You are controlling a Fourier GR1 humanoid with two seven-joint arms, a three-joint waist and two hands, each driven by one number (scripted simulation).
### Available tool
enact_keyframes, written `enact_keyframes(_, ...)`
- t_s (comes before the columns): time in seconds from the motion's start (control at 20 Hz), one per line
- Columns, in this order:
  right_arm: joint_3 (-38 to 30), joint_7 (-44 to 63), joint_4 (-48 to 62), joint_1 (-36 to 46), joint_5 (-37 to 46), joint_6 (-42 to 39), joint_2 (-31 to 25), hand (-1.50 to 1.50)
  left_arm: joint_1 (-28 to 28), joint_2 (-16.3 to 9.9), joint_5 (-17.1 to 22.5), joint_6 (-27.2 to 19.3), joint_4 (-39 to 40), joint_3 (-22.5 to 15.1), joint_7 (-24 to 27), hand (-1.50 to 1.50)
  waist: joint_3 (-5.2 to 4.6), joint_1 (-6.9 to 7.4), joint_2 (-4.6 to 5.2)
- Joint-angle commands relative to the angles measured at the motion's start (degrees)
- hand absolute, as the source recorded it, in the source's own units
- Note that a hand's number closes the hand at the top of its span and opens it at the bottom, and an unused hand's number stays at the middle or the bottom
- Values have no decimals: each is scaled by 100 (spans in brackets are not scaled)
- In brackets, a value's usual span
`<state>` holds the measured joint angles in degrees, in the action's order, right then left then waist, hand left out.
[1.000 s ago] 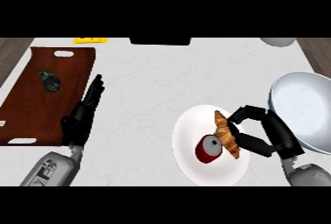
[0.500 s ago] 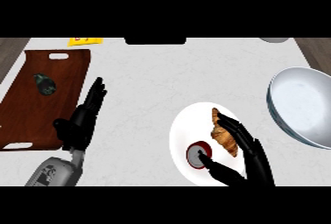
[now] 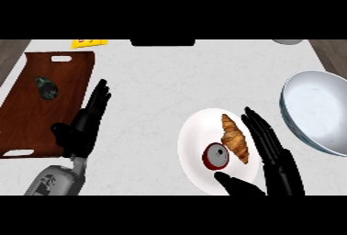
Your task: Pick the croissant from the plate and place it in the bowl
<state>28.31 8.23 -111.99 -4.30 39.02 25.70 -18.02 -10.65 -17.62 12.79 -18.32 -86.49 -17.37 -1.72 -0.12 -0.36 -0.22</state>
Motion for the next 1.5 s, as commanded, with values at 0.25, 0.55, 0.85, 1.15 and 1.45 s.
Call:
enact_keyframes(0.25,-219,2435,-40,812,413,-1862,159,-150,151,-58,2,159,-343,144,-181,0,7,110,22)
enact_keyframes(0.55,-274,3077,277,1020,344,-2591,431,-150,216,226,-252,180,-144,72,1,0,11,60,22)
enact_keyframes(0.85,-569,2314,512,675,97,-2751,392,-150,368,228,-412,481,-275,439,-18,0,13,39,18)
enact_keyframes(1.15,-1020,1551,646,508,-280,-2652,401,-150,-243,397,-472,673,39,734,-470,0,13,20,25)
enact_keyframes(1.45,-716,1401,302,103,-213,-2539,823,-150,67,638,-745,768,80,795,-91,0,12,24,20)
